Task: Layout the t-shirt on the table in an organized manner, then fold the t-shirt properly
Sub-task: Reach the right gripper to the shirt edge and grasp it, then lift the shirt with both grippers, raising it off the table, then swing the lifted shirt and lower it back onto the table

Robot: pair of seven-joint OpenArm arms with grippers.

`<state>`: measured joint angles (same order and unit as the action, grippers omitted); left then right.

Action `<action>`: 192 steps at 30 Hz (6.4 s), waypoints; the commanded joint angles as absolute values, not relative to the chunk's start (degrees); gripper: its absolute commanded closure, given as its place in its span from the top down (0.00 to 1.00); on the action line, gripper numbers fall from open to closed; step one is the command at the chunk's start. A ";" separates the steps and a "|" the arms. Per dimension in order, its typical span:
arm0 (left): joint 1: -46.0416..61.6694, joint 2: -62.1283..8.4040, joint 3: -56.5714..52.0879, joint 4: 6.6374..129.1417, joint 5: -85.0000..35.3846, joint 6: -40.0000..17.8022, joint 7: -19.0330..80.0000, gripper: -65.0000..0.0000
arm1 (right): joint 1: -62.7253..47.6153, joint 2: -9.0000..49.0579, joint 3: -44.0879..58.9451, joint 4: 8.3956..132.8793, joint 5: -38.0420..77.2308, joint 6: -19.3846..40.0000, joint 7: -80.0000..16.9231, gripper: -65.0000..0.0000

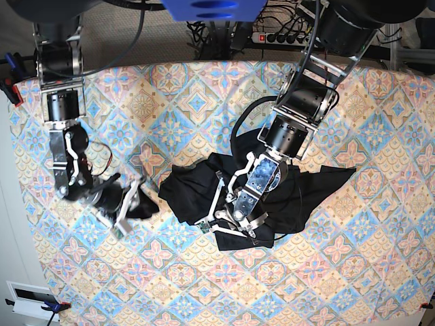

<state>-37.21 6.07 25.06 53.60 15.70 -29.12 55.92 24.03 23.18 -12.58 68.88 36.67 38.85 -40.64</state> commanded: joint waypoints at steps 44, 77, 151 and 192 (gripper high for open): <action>-10.33 6.99 -1.54 80.92 6.90 -28.79 37.49 0.00 | 30.64 17.63 -13.23 64.31 37.93 39.60 -41.36 0.24; -10.24 6.99 -1.19 80.92 7.08 -28.79 37.93 0.00 | 34.77 12.09 -16.48 49.98 37.76 39.60 -35.74 0.35; -30.20 7.25 -1.71 89.01 7.25 -27.03 47.87 0.00 | 49.01 13.85 -8.22 52.62 29.49 39.34 -32.04 0.00; -75.00 7.08 -1.19 88.57 7.69 -18.68 56.40 0.00 | 74.80 23.52 -7.87 52.26 14.46 39.16 -33.80 0.00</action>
<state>-71.77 7.84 -0.62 87.42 4.29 -20.64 58.81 72.93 21.61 -8.36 52.07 18.26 42.30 -31.27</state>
